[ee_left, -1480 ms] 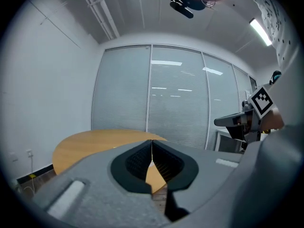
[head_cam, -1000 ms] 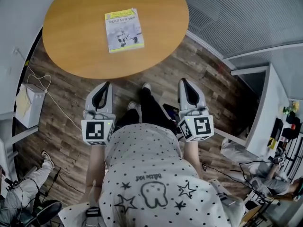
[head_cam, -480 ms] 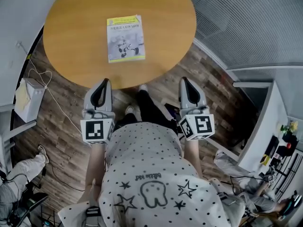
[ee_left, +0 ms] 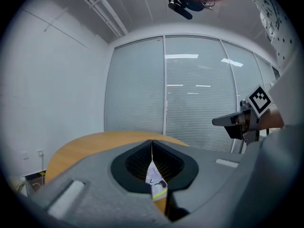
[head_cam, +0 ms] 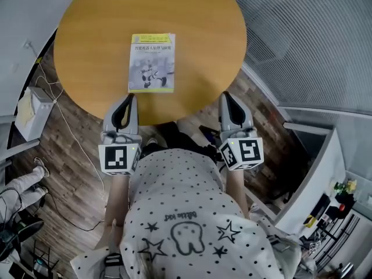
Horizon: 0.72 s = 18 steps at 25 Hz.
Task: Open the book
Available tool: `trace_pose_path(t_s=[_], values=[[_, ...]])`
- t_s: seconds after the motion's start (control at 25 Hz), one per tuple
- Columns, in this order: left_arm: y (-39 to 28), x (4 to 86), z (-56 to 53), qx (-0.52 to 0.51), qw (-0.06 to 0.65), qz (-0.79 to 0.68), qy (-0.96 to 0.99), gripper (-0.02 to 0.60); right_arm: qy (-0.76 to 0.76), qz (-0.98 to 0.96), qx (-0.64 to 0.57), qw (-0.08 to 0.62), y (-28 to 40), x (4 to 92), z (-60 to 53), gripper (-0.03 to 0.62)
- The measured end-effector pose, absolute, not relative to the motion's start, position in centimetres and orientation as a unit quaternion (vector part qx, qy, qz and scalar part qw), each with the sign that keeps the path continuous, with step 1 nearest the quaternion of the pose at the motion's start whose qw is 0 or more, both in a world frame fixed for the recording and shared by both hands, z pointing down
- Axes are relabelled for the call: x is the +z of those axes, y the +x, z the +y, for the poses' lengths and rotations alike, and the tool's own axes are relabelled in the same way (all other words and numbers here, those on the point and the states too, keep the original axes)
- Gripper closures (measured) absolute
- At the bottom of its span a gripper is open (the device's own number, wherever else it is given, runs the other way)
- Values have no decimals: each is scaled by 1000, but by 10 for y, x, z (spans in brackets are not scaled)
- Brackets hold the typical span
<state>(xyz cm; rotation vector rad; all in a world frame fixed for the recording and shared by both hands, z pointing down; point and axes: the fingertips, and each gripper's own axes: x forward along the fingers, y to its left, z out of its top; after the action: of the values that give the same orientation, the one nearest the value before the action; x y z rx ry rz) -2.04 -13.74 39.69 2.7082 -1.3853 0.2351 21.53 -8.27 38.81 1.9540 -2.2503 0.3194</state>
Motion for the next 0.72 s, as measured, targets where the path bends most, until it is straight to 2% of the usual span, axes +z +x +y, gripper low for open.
trace_pose_path(t_s=[0.72], values=[[-4,397,-170,74,33,-518,851,569,623,-771,117,58,266,399,-129,589]])
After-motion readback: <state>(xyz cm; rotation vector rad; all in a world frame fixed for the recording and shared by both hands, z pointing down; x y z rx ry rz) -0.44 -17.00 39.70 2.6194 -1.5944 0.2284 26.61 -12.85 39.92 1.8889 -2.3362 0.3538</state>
